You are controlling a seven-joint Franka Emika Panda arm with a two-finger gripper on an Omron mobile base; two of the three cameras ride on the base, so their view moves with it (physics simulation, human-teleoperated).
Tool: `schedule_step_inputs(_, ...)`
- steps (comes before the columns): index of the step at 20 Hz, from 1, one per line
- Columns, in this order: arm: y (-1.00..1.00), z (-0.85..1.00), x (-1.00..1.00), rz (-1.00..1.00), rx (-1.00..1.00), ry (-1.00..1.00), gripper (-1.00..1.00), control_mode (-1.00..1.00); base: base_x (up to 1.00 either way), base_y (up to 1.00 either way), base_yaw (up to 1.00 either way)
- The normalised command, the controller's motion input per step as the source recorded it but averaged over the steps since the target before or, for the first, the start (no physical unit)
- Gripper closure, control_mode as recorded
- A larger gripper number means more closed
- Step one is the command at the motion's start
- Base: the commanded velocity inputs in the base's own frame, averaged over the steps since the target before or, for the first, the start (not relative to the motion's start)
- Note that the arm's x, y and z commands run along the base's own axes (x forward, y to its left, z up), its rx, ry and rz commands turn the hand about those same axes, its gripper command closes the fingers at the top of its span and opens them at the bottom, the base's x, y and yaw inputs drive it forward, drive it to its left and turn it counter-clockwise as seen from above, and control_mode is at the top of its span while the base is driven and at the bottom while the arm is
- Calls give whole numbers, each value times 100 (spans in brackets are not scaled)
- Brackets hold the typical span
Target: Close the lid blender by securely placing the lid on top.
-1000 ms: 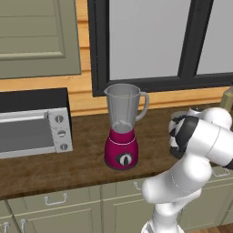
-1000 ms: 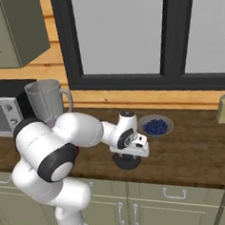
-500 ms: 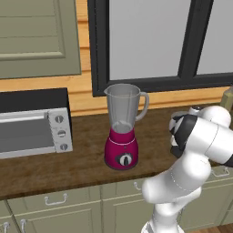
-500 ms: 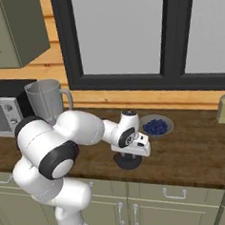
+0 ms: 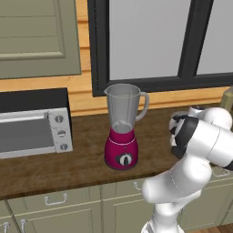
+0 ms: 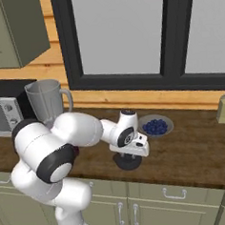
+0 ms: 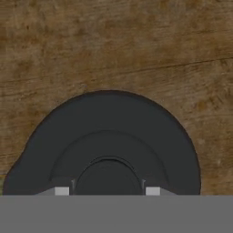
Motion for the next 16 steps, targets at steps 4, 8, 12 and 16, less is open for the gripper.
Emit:
schedule_step_inputs(4, 3, 66, -35, 0, 0, -13, 100, -100, 0, 0, 0)
schedule_step_inputs(8, 6, 95, -26, 0, 0, -13, 100, -100, 0, 0, 0)
schedule_step_inputs(12, 14, 100, -21, 0, 0, -8, 100, -100, 0, 0, 0)
schedule_step_inputs(16, 24, 100, -21, 0, 0, -8, 100, -100, 0, 0, 0)
